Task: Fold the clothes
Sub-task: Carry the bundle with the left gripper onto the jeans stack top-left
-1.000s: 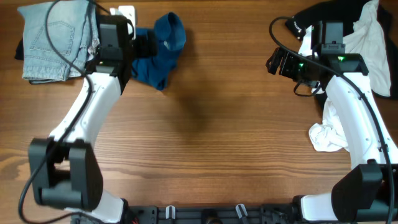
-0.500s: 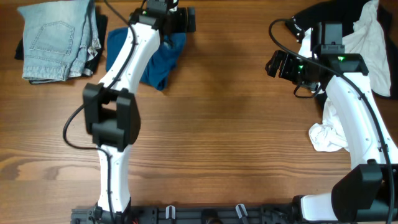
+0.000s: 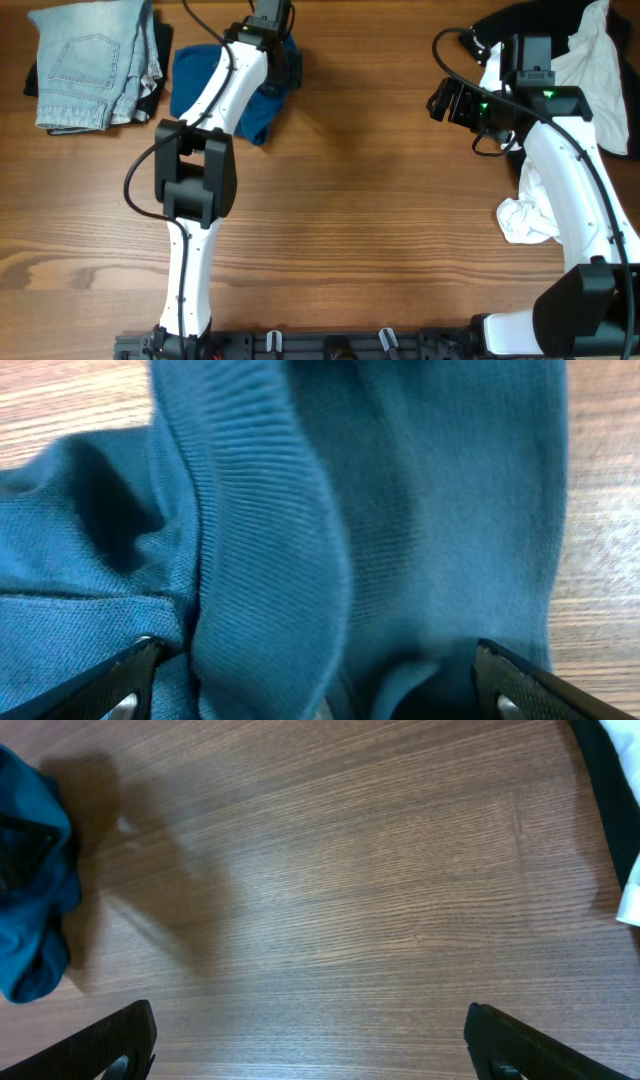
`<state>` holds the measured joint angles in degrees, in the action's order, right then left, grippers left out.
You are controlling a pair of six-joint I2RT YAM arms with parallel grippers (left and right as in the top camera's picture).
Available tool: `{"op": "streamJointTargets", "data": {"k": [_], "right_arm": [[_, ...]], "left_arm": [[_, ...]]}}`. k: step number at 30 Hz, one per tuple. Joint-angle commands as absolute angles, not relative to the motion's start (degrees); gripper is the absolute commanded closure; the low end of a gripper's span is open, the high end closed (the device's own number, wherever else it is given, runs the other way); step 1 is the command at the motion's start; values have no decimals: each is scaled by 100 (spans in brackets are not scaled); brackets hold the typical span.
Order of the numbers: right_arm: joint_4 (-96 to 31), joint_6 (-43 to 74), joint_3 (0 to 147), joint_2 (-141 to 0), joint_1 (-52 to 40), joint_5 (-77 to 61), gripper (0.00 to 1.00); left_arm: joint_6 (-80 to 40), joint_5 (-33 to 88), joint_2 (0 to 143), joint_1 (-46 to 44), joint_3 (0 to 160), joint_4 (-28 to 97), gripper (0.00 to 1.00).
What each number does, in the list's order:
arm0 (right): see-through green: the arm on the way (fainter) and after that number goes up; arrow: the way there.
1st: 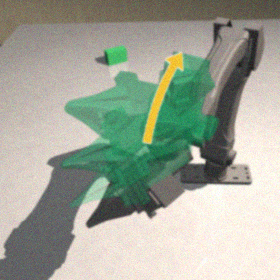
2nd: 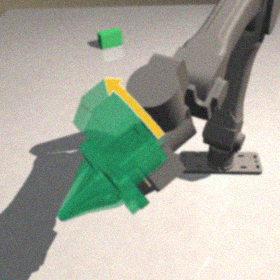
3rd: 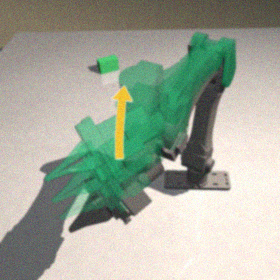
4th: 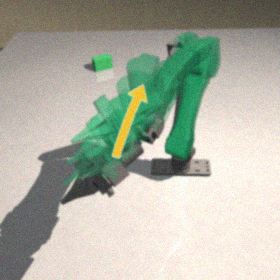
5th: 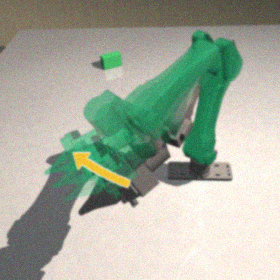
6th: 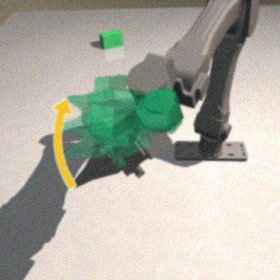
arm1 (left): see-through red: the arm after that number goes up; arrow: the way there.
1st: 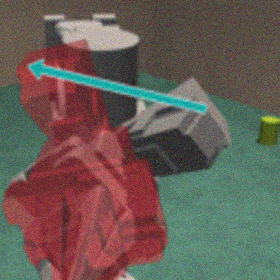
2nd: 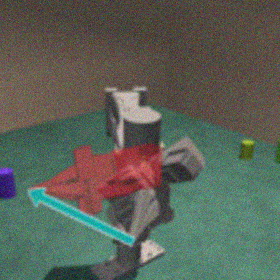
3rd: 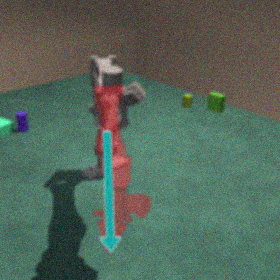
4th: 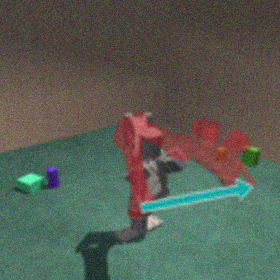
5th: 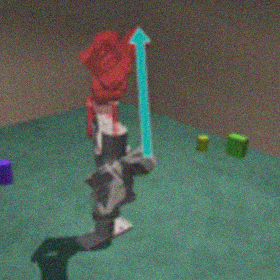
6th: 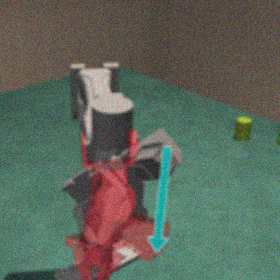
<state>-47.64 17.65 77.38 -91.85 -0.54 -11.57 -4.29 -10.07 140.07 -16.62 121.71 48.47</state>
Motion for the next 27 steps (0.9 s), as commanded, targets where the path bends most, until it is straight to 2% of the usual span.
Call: {"op": "streamJointTargets", "data": {"k": [1, 14, 16, 19, 20, 21, 22, 27], "right_arm": [[-4720, 1662, 7756, -9271, -51, -1249, 1], [-4672, 1649, 7756, -9271, -51, -1247, 1], [-4670, 1649, 7756, -9271, -51, -1247, 0], [-4674, 1647, 7756, -9271, -51, -1247, 1], [-4672, 1647, 7756, -9271, -51, -1245, 1], [-4672, 1649, 7756, -9271, -51, -1245, 1], [-4670, 1649, 7756, -9271, -51, -1245, 1], [-4670, 1643, 7756, -9271, -49, -1162, 1]], "left_arm": [[-148, -1332, 14149, -1914, 12269, 4890, 2], [-137, -1662, 14905, -1573, 12269, 5266, 3], [-21, -1664, 15080, -1551, 12269, 5258, 15], [-25, -1658, 15240, -1546, 12265, 5325, 44], [-27, -1656, 15262, -1549, 12263, 5363, 70], [-43, -1640, 15262, -1555, 12263, 5395, 88], [-43, -1610, 15259, -1566, 12265, 5463, 96], [-69, -1608, 14899, -1490, 12372, 5870, 96]]}}
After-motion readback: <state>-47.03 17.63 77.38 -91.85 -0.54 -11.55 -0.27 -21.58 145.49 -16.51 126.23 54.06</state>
